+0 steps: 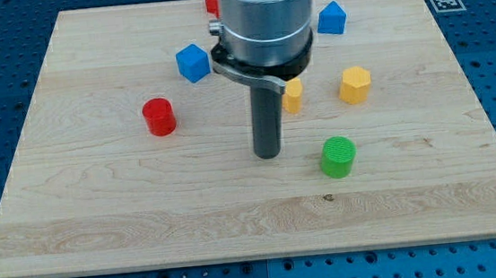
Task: Move yellow heart int yellow hexagon
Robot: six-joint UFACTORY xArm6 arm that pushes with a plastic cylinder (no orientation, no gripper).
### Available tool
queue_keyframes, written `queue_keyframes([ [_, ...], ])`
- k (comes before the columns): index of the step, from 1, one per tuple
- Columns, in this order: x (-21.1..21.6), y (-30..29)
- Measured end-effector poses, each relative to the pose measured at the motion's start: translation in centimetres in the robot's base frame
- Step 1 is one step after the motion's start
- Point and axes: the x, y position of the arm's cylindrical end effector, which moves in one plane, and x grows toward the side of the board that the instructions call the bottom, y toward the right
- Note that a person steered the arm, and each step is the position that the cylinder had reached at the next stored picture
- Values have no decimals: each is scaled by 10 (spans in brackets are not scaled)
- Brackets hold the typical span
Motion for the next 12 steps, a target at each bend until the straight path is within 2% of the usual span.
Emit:
queue_keyframes([
  [2,-5,-27],
  [4,-56,-27],
  [8,-63,18],
  [11,-82,16],
  [12,-82,35],
])
